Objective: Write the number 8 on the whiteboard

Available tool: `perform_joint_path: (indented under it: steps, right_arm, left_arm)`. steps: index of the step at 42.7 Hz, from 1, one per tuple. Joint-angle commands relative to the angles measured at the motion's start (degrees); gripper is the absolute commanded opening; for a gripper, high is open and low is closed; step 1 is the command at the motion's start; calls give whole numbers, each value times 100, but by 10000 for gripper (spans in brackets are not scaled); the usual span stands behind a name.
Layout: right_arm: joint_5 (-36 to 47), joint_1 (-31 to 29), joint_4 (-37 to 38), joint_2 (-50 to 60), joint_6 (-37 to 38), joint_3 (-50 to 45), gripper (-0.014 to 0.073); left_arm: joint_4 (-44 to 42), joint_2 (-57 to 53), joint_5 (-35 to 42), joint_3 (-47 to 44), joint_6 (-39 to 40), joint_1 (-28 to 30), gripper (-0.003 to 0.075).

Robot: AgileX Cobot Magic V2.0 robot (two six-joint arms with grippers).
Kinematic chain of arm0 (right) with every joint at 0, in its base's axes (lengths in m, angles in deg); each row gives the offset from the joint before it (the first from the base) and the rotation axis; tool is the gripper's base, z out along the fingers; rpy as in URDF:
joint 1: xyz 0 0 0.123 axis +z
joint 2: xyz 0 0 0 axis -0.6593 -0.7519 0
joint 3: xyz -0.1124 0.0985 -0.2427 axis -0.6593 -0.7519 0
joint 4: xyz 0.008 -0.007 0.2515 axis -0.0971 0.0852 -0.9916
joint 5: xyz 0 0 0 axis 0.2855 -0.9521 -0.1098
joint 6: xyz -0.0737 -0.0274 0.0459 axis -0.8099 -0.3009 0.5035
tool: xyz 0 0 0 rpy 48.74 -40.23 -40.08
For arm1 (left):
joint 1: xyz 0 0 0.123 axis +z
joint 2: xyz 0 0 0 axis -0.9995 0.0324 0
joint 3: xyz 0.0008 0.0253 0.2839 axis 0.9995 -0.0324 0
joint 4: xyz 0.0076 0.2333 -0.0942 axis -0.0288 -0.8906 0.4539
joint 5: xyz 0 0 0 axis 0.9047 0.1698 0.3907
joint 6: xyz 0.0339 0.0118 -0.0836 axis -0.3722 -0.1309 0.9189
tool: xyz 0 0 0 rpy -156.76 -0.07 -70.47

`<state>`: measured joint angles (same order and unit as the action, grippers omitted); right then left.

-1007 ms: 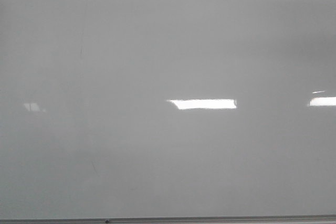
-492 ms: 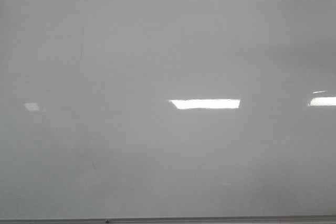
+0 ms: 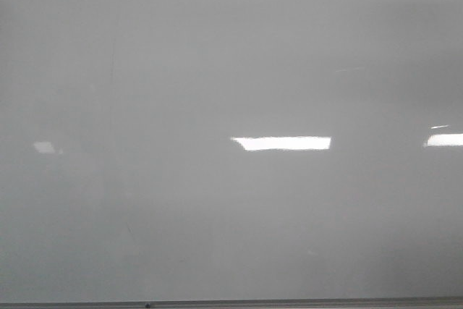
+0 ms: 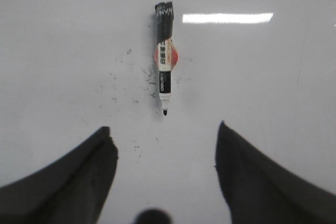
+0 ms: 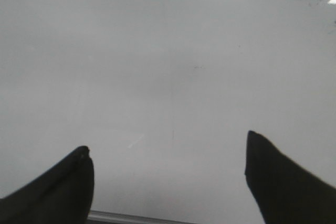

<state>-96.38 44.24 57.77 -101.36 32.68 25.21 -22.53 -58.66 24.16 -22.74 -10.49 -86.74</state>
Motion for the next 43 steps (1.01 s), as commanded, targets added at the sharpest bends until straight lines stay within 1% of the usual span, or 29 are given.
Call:
perform_joint_path:
  steps: [1,10,18,27,34,43]
  right_arm:
    - [345,4,38,-32,-60,166,662]
    - [328,4,38,-32,-60,166,662]
    - [303,4,38,-32,-60,166,662]
    - [292,4,38,-32,-60,166,662]
    - [292,4,38,-32,-60,166,662]
    - [292,4,38,-32,-60,166,662]
  left_arm:
    - [10,485,310,274,12,-49,535]
    - [10,1674,278,694,12,-49,533]
    - [10,2669,703,1081,12,-49,533]
    - [10,3595,951,1444,12,-49,533]
    - [10,4132,1302,1607,12,-49,533]
    - [10,4695,2003,1607,12,-49,527]
